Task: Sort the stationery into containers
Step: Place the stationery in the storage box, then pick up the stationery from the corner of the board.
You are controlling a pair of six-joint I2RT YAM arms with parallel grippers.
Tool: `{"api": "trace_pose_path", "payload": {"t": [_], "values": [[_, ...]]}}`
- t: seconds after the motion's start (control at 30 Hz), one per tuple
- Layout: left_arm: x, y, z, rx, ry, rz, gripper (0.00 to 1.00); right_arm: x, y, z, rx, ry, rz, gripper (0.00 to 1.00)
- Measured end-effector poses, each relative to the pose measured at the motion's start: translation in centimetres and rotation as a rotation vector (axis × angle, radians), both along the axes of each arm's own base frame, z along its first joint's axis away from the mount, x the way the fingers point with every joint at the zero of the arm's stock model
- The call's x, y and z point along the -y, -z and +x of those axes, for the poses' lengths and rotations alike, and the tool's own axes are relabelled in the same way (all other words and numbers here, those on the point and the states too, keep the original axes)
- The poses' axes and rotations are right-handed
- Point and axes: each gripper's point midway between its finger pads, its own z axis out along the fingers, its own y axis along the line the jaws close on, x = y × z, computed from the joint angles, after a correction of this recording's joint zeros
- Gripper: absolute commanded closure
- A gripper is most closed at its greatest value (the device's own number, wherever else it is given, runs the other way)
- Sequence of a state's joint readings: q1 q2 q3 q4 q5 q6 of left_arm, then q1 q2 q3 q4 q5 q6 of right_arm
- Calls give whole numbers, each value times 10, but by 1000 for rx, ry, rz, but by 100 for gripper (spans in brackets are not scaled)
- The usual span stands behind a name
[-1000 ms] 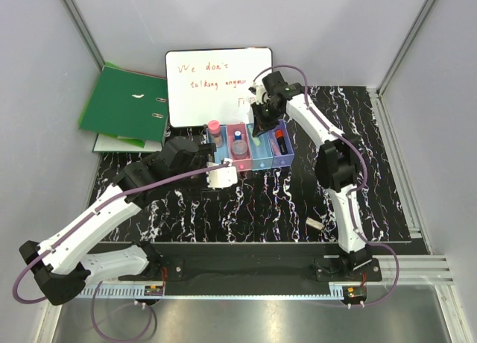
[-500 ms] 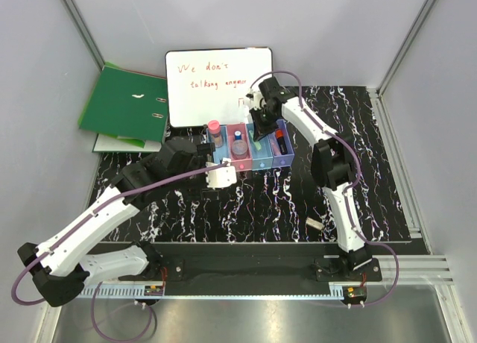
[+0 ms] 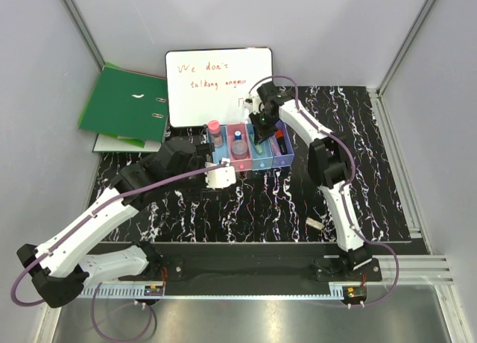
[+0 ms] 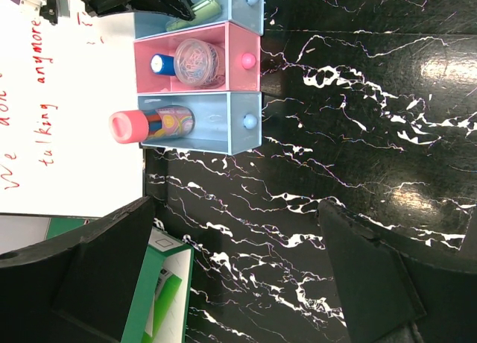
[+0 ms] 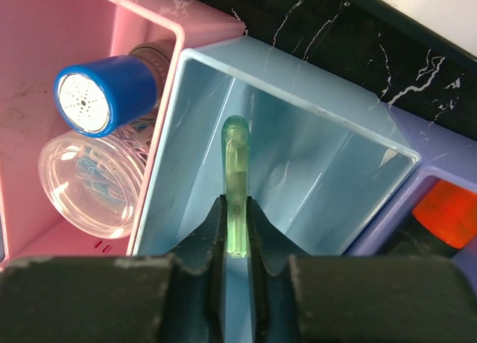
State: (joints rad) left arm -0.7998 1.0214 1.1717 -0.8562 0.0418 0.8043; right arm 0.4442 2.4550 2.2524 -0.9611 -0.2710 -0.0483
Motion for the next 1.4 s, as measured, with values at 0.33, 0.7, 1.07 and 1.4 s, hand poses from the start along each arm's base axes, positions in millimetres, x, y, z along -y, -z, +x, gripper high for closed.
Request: {"api": "trace_pose_path", "payload": {"t": [0.33,0.7,1.07,1.4], "values": [[0,-2,2,9,-5,-8,1,-6,-3,1,14,-10,14,62],[1,-1,1,5,4,-12,1,-2,-46,-2,88,-24,31,63],[3,27,0,-49,7,25,1,62,-138,-95,256,-276,-63,52],[8,40,5,-72,24,66,1,178,-36,-252,22,-604,-352,37]]}}
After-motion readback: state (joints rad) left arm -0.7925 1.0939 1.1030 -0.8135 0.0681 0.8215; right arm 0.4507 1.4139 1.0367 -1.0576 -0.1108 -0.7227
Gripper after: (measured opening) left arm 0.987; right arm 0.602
